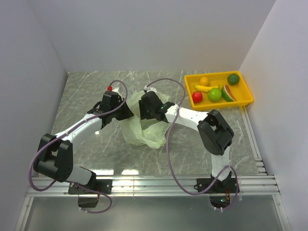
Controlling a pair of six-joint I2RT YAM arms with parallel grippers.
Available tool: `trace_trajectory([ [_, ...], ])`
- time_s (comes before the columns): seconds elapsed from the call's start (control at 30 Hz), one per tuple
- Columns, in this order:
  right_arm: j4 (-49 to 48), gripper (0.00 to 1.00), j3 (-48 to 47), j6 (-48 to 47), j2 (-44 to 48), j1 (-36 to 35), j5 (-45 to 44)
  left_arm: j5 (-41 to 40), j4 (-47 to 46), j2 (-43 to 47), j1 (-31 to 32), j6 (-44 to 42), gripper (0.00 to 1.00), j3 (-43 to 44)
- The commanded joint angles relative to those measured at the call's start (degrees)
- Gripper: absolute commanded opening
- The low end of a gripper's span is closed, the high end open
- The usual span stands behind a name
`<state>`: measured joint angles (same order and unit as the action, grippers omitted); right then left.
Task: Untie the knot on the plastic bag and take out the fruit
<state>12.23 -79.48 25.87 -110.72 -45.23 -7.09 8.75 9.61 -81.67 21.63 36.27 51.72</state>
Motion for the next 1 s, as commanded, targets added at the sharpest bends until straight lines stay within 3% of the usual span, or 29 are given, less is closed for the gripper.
trace_trajectory([
  [0.0, -1.85, 0.61, -3.23, 4.01, 0.33, 1.02, -9.67, 2.40, 0.15, 1.60, 0.43, 1.08, 0.14, 0.66],
  [0.13, -5.36, 0.84, -3.48, 2.79, -1.25, 1.46, -11.19, 3.37, 0.33, 2.30, 0.70, 1.52, 0.14, -0.66],
  [0.23, -7.65, 0.89, -4.36, 2.08, -2.92, 1.46, -10.75, 4.25, 0.68, 2.57, 0.96, 1.61, 0.14, -0.92],
  [0.67, -2.91, 0.91, -14.82, 6.91, -12.51, 2.52, -17.86, 7.77, 3.66, 3.62, 6.14, 0.91, 0.14, 0.22],
  [0.87, -3.09, 0.89, -16.06, 6.13, -12.86, 4.36, -14.98, 6.47, 5.95, 6.17, 6.94, 0.91, 0.14, -2.58],
  [0.97, -4.49, 0.89, -11.86, 4.03, -9.37, 4.36, -10.67, 3.39, 6.21, 8.45, 6.94, 1.61, 0.19, -4.34],
])
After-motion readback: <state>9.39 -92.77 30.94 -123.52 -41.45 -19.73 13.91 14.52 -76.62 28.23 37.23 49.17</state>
